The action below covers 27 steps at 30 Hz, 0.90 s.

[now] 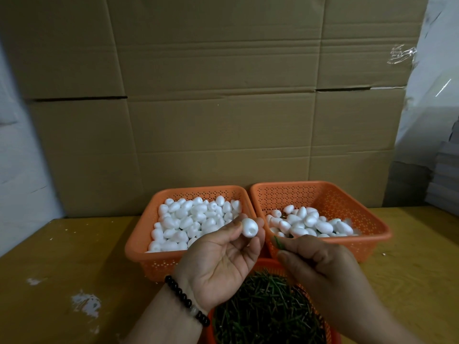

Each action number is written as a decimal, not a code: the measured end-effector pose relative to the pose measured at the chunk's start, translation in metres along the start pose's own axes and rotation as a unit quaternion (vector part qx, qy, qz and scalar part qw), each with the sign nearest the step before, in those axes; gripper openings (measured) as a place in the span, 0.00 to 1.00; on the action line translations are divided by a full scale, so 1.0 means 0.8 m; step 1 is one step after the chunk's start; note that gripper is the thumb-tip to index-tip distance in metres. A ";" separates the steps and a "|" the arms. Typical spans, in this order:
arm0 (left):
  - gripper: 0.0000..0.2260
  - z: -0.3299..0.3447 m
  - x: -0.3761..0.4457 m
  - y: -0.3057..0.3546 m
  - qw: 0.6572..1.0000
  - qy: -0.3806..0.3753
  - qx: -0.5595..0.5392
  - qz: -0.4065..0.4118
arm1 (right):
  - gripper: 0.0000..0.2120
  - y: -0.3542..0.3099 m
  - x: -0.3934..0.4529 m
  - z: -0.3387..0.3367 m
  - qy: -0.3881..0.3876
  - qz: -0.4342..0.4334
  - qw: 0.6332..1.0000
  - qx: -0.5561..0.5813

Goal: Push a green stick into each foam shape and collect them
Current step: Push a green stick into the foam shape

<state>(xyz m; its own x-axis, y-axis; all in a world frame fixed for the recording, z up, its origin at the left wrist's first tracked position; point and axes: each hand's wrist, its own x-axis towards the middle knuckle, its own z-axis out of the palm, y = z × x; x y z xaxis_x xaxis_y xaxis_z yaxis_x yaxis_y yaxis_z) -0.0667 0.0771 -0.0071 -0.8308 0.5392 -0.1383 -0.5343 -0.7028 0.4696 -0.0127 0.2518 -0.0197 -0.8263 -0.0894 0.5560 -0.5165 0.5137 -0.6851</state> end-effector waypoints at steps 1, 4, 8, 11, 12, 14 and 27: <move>0.24 0.001 0.000 -0.001 1.000 -0.001 0.003 0.002 | 0.12 -0.001 0.000 0.000 0.009 -0.005 1.000 -0.002; 0.17 0.004 -0.002 -0.004 1.000 -0.004 0.012 0.013 | 0.12 -0.001 0.000 0.001 0.040 -0.015 0.999 -0.017; 0.15 0.006 -0.004 -0.009 0.999 -0.011 0.041 0.032 | 0.16 0.001 -0.002 0.001 0.074 -0.019 0.997 -0.033; 0.17 0.008 -0.005 -0.011 0.997 -0.019 0.058 0.037 | 0.15 -0.001 -0.002 0.000 0.096 -0.032 0.992 -0.076; 0.17 0.008 -0.005 -0.012 0.997 -0.020 0.064 0.038 | 0.15 -0.001 -0.002 0.000 0.098 -0.034 0.991 -0.084; 0.18 0.007 -0.004 -0.013 0.996 -0.018 0.074 0.042 | 0.14 -0.001 -0.002 0.001 0.101 -0.038 0.989 -0.099; 0.16 0.006 -0.004 -0.016 0.987 -0.040 0.142 0.063 | 0.08 0.000 -0.003 0.000 0.101 -0.029 0.983 -0.150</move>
<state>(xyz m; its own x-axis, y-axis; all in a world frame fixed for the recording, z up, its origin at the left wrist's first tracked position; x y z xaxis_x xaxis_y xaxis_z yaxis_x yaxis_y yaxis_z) -0.0566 0.0865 -0.0086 -0.8669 0.4985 0.0011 -0.3523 -0.6141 0.7063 -0.0105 0.2522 -0.0213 -0.7200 0.0303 0.6933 -0.4471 0.7438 -0.4968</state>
